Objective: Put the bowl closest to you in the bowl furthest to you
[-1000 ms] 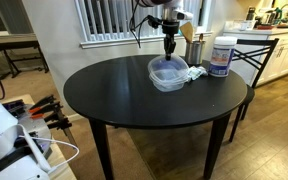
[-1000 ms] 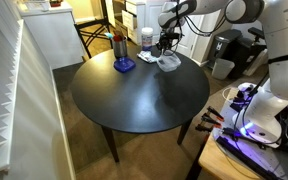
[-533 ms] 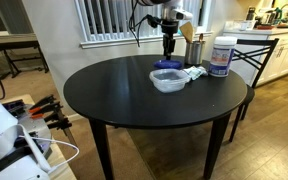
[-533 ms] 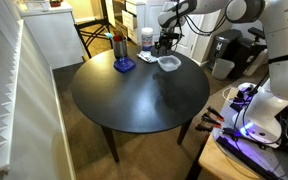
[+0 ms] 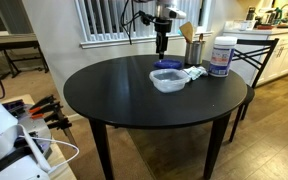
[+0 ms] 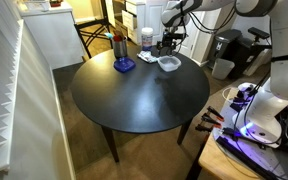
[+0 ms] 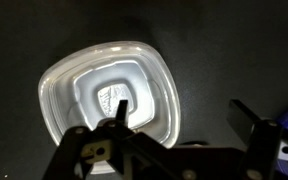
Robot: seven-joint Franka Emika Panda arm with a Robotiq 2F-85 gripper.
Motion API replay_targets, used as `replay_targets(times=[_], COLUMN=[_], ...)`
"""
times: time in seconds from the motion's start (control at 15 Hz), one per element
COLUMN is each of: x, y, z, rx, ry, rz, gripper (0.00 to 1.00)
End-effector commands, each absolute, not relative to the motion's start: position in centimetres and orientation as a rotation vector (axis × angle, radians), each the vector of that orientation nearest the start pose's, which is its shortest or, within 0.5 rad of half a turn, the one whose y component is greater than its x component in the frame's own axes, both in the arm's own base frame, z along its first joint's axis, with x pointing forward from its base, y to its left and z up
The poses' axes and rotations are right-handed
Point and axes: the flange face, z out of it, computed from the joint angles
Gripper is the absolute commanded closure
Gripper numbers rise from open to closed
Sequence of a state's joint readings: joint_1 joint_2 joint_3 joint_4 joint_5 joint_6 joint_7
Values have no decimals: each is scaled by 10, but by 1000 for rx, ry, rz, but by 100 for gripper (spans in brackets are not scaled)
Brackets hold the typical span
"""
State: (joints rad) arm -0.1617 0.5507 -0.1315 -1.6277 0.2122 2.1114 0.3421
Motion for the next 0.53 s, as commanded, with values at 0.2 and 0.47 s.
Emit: replay_targets(times=[0.2, 0.47], x=[649, 648], y=[-175, -174], z=[298, 299], rx=[-2828, -2828], ry=[1085, 1085], rz=[116, 116], gripper=[0, 0])
